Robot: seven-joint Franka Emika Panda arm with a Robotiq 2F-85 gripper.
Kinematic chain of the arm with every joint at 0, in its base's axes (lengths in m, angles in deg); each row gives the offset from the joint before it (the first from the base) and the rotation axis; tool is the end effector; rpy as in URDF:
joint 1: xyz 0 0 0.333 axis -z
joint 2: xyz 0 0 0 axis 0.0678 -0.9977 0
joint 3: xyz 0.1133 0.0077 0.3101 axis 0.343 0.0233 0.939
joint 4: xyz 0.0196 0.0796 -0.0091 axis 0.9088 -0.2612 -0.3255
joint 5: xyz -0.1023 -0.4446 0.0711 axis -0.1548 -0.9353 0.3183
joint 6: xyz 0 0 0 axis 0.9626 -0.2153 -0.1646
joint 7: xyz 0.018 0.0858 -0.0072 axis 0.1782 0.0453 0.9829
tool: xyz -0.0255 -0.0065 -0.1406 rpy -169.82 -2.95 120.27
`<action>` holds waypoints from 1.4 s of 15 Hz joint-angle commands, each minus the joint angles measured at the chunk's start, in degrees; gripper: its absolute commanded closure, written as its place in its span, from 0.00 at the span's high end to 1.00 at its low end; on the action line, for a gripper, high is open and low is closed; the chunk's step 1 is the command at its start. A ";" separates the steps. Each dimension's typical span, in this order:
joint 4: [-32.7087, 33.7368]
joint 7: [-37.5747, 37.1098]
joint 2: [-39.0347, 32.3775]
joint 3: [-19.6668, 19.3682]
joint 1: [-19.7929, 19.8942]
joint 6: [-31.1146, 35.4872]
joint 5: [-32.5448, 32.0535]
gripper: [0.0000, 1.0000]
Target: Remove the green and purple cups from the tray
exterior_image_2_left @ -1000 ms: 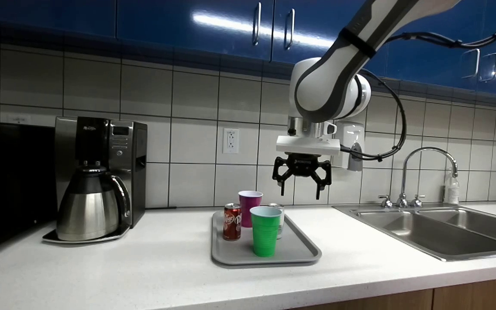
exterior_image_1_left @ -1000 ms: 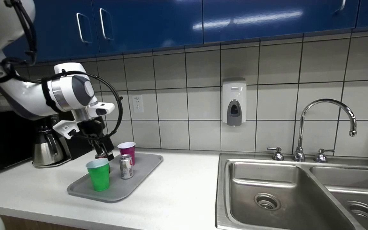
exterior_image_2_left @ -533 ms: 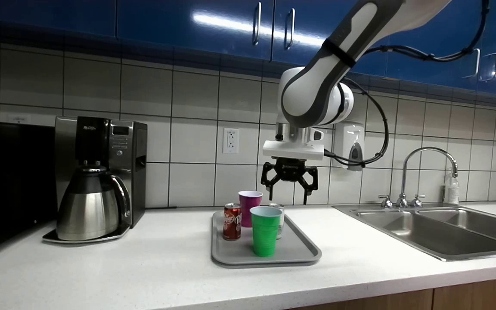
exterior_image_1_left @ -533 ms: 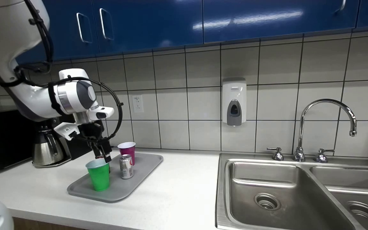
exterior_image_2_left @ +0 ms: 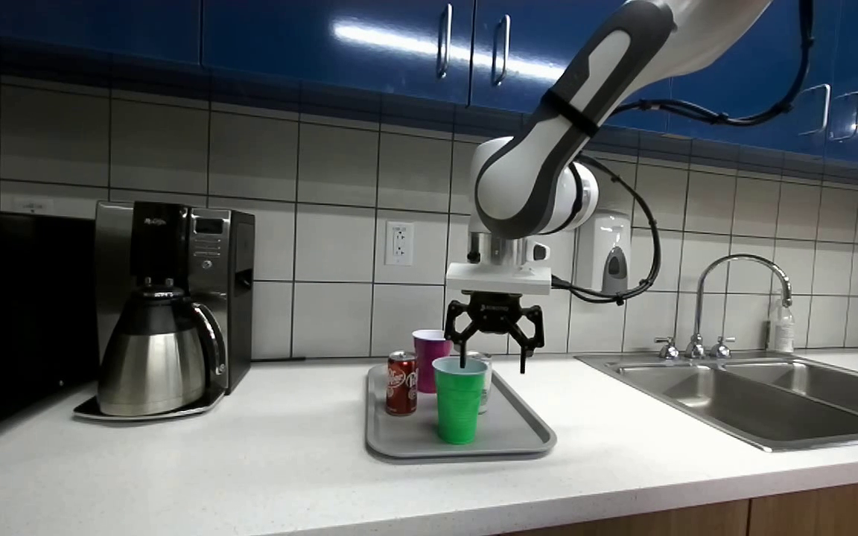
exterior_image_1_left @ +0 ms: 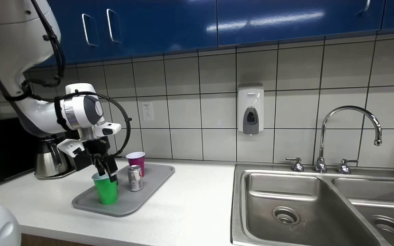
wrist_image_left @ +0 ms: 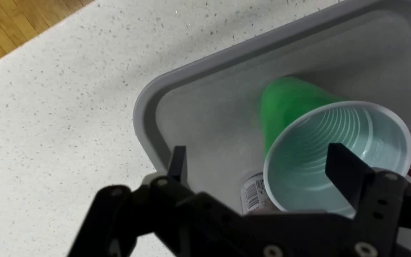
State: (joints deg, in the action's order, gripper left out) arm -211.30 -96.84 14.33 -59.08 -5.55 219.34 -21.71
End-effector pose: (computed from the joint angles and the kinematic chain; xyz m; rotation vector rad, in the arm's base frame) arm 0.5279 0.2073 0.2220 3.0274 -0.6298 0.1758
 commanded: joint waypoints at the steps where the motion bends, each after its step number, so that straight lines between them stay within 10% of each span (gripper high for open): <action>1: 1.34 -2.03 -1.30 -1.69 -2.08 -1.32 -0.77 1.00; 8: 1.04 -1.88 -2.47 -2.83 -2.89 -0.58 0.03 1.00; 9: 0.87 -2.30 -2.68 -2.98 -2.98 0.18 -0.15 0.75; 21: 0.26 -3.52 -2.27 -3.43 -3.72 1.91 0.27 0.00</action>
State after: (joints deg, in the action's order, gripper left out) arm -211.23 -98.83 11.69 -61.59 -8.22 220.65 -21.65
